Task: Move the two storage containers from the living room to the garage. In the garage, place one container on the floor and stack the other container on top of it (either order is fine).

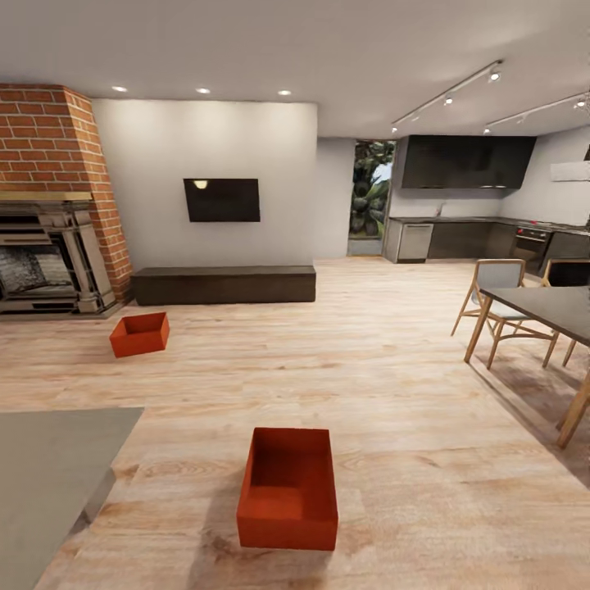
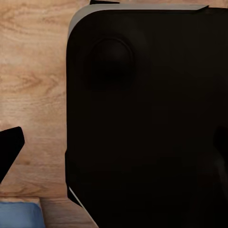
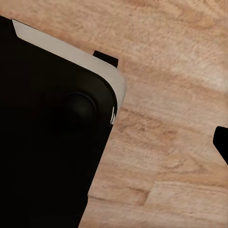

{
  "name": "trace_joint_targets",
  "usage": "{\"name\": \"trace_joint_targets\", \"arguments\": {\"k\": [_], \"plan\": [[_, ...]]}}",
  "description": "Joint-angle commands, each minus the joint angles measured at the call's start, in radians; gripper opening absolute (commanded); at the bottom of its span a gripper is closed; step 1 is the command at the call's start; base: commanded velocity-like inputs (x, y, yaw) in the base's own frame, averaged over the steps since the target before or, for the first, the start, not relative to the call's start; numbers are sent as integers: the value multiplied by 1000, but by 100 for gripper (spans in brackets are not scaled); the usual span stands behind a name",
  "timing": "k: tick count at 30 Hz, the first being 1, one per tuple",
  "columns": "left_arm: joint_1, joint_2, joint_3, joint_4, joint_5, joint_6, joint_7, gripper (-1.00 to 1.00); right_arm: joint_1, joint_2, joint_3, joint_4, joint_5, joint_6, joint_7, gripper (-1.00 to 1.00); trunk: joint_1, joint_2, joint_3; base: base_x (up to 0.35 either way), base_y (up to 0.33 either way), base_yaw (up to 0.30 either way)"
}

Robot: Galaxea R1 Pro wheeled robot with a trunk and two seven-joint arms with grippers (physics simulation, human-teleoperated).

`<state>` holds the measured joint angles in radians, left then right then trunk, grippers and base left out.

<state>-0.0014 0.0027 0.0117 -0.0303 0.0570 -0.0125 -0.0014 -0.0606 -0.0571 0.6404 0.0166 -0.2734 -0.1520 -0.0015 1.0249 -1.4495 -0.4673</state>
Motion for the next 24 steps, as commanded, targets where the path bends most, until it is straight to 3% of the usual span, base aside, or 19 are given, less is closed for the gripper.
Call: {"name": "trace_joint_targets", "arguments": {"k": [1,24], "plan": [[0,0,1,0,6,-1,0,100,-1,0,8,2,-9,-4,0,100,0,0,-1,114,0,-27],[0,0,1,-1,7,-1,0,100,-1,0,10,2,-9,-4,0,100,0,0,-1,284,0,-1]]}}
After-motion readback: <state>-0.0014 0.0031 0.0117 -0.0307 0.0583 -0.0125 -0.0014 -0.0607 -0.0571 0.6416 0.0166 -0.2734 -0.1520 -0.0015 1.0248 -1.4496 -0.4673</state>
